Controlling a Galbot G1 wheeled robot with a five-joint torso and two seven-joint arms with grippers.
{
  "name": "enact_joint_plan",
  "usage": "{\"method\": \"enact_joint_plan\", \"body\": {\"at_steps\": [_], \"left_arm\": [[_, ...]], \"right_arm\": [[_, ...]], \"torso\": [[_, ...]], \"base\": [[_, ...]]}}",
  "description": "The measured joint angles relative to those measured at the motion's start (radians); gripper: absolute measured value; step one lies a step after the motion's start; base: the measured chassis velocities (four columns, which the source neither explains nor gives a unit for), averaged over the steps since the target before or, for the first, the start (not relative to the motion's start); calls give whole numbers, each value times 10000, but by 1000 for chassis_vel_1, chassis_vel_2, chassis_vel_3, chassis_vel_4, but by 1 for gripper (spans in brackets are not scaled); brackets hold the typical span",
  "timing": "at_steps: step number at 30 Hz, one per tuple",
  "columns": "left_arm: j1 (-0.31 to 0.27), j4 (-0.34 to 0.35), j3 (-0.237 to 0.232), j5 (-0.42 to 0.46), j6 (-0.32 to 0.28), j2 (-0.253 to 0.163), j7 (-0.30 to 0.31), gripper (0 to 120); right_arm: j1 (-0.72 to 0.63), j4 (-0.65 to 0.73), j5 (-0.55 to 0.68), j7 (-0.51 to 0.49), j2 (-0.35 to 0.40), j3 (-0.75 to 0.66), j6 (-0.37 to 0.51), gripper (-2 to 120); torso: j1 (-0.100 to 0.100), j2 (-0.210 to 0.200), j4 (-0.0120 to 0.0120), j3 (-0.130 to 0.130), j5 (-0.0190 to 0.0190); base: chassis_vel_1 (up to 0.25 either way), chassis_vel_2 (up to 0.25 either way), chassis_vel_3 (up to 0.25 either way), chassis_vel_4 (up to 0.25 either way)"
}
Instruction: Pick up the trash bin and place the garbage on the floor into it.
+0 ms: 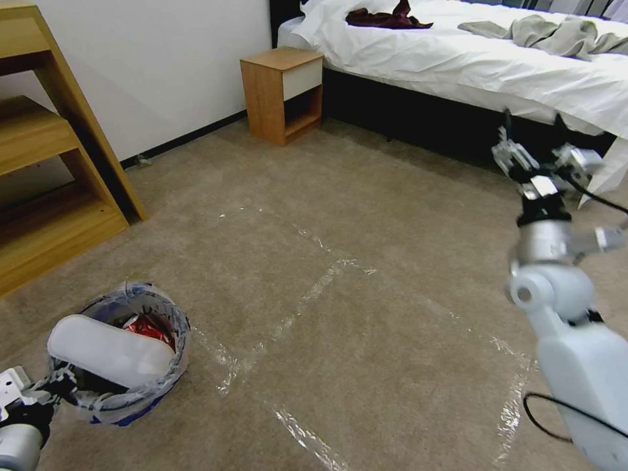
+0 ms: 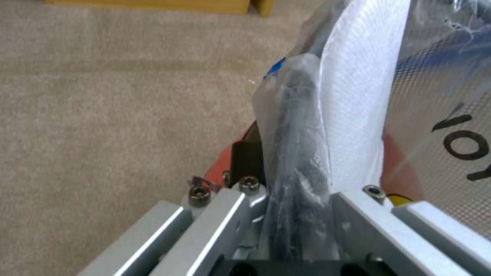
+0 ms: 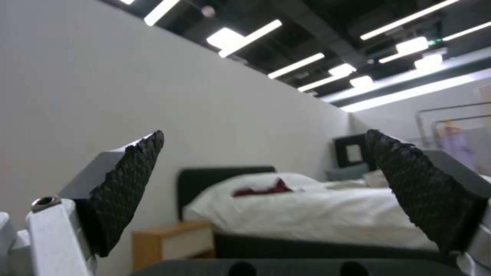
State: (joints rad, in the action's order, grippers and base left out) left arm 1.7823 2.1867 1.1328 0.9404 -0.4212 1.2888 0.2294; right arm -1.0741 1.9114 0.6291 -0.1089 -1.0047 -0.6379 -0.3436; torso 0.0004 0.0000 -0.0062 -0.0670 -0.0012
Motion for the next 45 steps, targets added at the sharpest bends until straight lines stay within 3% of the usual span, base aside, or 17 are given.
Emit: {"method": "enact_joint_plan", "body": {"at_steps": [8, 16, 28, 45], "left_arm": [[80, 218, -35, -69, 27, 65, -48, 1], [221, 280, -64, -144, 67, 114, -85, 1], [362, 239, -110, -250, 194, 174, -235, 1], [392, 346, 29, -116, 200, 135, -213, 1]], "right_arm": [[-2618, -127, -1423, -204, -756, -277, -1075, 100], [-3617, -42, -1400, -447, -923, 244, -795, 100], [-4076, 695, -1021, -662, -427, 695, 784, 100], [-3665, 609, -1622, -203, -481, 877, 352, 100]], "torso": [[0, 0, -2, 0, -1], [0, -1, 0, -1, 0], [0, 0, 0, -2, -3], [0, 0, 0, -2, -1]], "base": [[0, 0, 0, 0], [0, 0, 0, 0], [0, 0, 0, 0], [0, 0, 0, 0]]}}
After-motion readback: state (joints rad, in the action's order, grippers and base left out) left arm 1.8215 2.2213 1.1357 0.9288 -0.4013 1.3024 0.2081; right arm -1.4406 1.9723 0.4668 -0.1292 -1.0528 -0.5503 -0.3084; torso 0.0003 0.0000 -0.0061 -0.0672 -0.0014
